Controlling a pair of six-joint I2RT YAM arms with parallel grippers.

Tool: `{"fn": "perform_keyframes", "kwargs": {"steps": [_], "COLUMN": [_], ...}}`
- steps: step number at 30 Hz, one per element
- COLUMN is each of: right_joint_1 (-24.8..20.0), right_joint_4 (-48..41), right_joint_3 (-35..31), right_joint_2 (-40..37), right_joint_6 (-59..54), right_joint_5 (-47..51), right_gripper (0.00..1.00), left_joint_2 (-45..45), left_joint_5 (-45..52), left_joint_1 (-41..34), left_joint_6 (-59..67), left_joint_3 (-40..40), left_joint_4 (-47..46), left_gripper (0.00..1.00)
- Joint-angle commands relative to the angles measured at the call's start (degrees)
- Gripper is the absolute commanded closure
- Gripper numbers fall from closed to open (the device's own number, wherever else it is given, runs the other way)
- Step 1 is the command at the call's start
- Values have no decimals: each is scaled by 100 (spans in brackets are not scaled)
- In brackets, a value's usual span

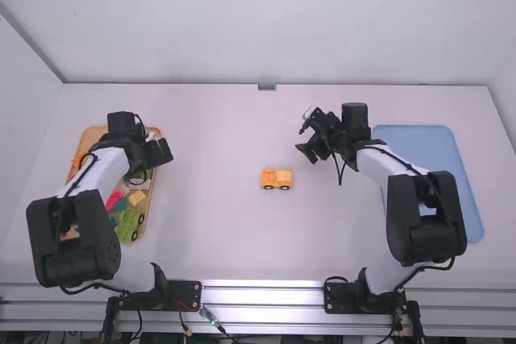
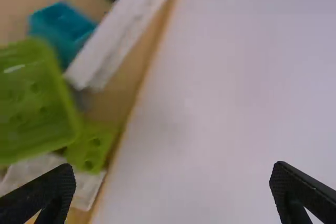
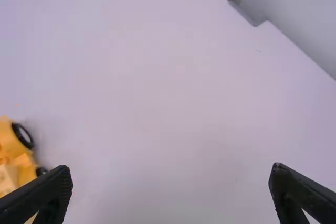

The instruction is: Assemble lego blocks to make yellow taxi

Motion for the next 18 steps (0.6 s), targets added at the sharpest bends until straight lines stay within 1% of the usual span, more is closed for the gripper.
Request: {"fn": "perform_keyframes", "kwargs": {"steps": [1, 7, 9, 10, 13, 16, 18], "right_joint_1": [-50, -63, -81, -81, -68, -70, -76], "right_joint_4": [61, 101, 101, 103, 107, 144, 166], "right_joint_3": [17, 17, 17, 17, 17, 20, 17], "right_joint_2": [-2, -2, -2, -2, -2, -2, -2], "right_joint_6": [426, 546, 551, 546, 546, 551, 544], "right_joint_5": [-13, -9, -13, -11, -11, -15, -11], "right_gripper": [1, 1, 1, 1, 1, 1, 1], "left_joint_2": [-118, -118, -116, -116, -105, -52, -46], "left_joint_5": [-787, -774, -664, -437, -48, -186, -439], "left_joint_1": [184, 590, 719, 828, 999, 1117, 1106], "left_joint_6": [-752, -450, -44, 367, 894, 1279, 1368], "left_joint_3": [-26, -26, -26, -26, 55, 310, 396], "left_joint_4": [-260, -660, -741, -782, -1032, -1488, -1491], "left_gripper": [1, 1, 1, 1, 1, 0, 1]}}
